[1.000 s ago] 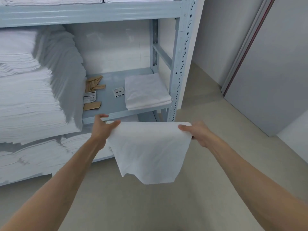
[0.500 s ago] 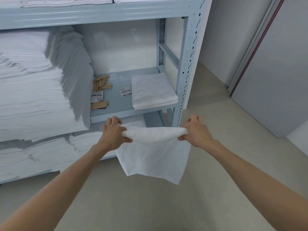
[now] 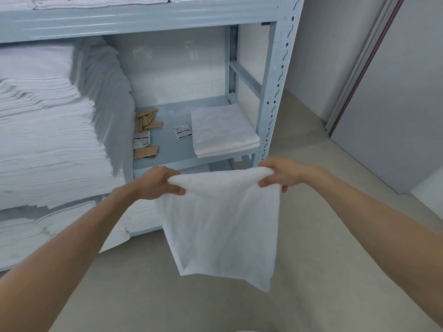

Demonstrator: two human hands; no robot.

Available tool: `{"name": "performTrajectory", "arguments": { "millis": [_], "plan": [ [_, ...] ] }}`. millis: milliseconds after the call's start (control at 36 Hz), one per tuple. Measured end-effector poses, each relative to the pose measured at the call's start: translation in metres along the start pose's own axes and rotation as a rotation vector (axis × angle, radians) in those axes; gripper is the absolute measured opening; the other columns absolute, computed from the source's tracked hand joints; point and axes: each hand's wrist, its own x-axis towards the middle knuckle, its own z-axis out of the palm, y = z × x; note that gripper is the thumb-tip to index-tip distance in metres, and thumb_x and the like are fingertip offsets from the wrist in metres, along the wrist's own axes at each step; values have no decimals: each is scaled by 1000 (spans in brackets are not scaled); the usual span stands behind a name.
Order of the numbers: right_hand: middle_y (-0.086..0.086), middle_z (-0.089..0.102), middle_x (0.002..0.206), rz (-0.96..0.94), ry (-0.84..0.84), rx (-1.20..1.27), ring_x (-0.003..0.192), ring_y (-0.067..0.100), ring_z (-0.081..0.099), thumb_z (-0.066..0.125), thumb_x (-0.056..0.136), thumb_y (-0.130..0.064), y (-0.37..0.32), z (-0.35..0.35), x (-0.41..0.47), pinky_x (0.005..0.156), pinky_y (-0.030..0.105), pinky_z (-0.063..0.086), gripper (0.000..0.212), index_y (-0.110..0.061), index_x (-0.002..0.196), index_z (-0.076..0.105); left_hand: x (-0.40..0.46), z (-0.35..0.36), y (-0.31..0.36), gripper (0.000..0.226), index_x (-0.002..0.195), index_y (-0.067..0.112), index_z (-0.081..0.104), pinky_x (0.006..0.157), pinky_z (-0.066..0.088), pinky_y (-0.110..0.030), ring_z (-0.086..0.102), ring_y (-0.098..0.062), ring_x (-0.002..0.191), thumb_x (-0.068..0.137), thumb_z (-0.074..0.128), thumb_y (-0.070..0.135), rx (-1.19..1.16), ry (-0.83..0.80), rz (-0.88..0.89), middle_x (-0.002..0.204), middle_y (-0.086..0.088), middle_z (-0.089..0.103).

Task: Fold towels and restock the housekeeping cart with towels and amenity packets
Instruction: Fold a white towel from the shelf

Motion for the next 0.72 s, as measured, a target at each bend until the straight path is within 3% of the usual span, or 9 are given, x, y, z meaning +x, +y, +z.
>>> {"name": "performTrajectory", "arguments": {
  "millis": [139, 222, 306, 500, 639, 722],
  "plan": [
    [5, 62, 95, 17, -42, -13, 84, 24, 63, 76, 84, -30, -1, 4, 8, 49, 27, 55, 14, -26, 95, 67, 4, -1, -8, 16, 85, 38, 65, 62, 39, -18, 58, -1, 77, 83, 80, 33, 12, -36, 26, 83, 21, 64],
    [-2, 63, 92, 40, -76, 3, 83, 18, 62, 75, 85, -29, 4, 11, 10, 49, 24, 54, 13, -32, 91, 65, 7, 6, -18, 19, 93, 24, 73, 70, 52, -30, 64, -11, 83, 81, 82, 36, 23, -70, 4, 90, 7, 72],
    [-4, 63, 91, 60, -76, 13, 82, 18, 63, 76, 84, -31, 6, 12, 18, 50, 23, 54, 12, -34, 88, 65, 18, 3, -27, 26, 95, 19, 76, 76, 53, -35, 66, -15, 84, 79, 83, 38, 41, -91, 4, 91, 3, 74],
    [6, 64, 100, 96, -59, 5, 90, 25, 64, 75, 83, -33, 17, -4, 49, 52, 28, 57, 25, -21, 103, 67, 58, 0, -35, 19, 86, 24, 73, 63, 42, -24, 61, -11, 76, 78, 83, 39, 69, -59, 13, 81, 8, 70],
    [6, 62, 101, 80, -46, -20, 87, 25, 63, 76, 83, -35, 25, -46, 92, 51, 28, 57, 25, -23, 103, 67, 110, -24, -31, 17, 86, 24, 74, 60, 42, -18, 63, -8, 72, 78, 84, 35, 70, -52, -12, 81, 6, 72],
    [1, 59, 92, 31, 10, -25, 79, 22, 61, 76, 85, -29, 21, -91, 125, 48, 27, 55, 13, -25, 93, 67, 152, -60, -21, 16, 78, 28, 71, 58, 40, -19, 61, -11, 67, 77, 85, 35, 124, 12, -22, 74, 8, 70]
  ]
}}
